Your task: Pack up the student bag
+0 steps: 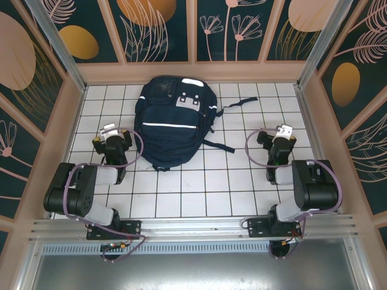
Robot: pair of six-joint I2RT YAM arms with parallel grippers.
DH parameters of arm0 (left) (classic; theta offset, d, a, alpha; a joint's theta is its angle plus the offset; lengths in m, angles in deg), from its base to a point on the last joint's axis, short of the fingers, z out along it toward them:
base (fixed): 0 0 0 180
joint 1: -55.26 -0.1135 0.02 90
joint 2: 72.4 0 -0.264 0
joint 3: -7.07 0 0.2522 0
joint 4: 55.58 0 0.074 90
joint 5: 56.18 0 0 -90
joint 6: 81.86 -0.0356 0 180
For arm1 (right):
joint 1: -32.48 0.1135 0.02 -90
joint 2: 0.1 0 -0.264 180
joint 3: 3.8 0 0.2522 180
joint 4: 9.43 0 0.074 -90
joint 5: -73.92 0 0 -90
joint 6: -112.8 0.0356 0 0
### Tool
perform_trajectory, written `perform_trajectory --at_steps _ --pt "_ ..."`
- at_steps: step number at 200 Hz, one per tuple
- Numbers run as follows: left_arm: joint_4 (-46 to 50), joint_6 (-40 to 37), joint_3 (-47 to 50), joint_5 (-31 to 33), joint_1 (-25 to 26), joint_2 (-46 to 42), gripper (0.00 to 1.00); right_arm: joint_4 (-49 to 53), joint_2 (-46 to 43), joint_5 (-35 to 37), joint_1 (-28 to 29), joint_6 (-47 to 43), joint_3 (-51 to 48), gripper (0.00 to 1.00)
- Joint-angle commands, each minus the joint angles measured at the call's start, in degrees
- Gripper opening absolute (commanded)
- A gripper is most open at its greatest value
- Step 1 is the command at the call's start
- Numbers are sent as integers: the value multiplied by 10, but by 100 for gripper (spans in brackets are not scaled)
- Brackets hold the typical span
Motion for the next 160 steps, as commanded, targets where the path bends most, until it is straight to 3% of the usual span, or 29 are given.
perform_trajectory --at_steps 1,17,29,160 --pt "-138 -20 36 -101 -23 -12 98 -141 25 -69 -6 -5 -30 99" --pt "-226 -21 65 -154 -40 18 99 -111 19 -80 -9 -3 -22 99" --pt "-191 -20 58 -159 -42 7 99 -105 18 -82 -9 -3 -20 99" --pt "-202 -23 62 -160 -42 8 99 -103 17 -82 -9 -2 -20 99"
